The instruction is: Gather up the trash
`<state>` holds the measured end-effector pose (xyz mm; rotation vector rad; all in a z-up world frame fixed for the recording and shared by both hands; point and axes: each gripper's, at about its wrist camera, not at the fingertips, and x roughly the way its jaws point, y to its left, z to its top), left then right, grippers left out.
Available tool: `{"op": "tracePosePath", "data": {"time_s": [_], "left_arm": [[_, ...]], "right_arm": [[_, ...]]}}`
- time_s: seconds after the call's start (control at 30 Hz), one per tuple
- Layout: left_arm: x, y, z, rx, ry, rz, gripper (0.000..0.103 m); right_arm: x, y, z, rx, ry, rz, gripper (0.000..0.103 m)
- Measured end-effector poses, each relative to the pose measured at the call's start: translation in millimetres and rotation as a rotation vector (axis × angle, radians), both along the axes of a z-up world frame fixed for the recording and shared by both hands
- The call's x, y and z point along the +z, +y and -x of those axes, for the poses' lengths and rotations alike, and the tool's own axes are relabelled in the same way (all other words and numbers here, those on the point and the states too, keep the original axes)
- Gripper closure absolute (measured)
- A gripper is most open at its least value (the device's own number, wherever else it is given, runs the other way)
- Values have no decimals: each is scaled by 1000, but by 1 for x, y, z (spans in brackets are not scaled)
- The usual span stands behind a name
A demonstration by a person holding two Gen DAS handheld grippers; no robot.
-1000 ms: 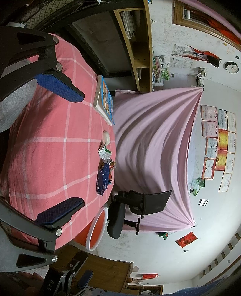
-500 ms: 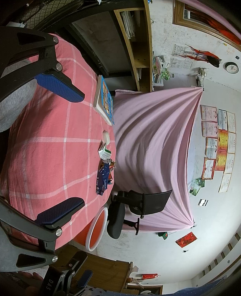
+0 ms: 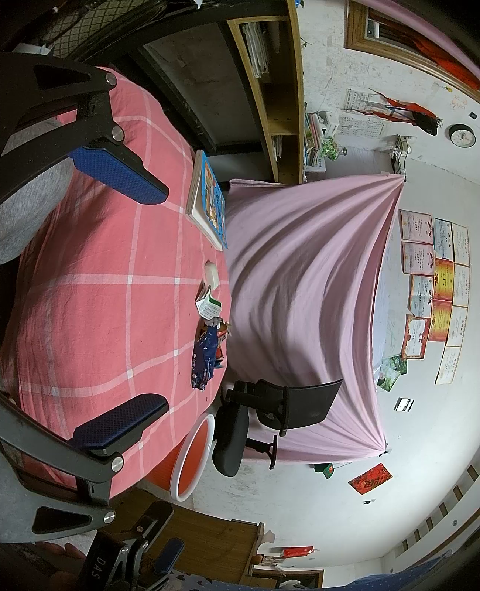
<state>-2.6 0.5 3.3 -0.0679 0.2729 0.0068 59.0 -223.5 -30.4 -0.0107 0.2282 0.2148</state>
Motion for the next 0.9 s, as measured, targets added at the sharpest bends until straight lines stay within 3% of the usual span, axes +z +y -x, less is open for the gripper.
{"op": "tracePosePath", "data": {"time_s": [0.9], "left_arm": [[-6,5,-3,2,15,12,3]], "right_arm": [[-2,0,-4,5,11,-1,0]]}}
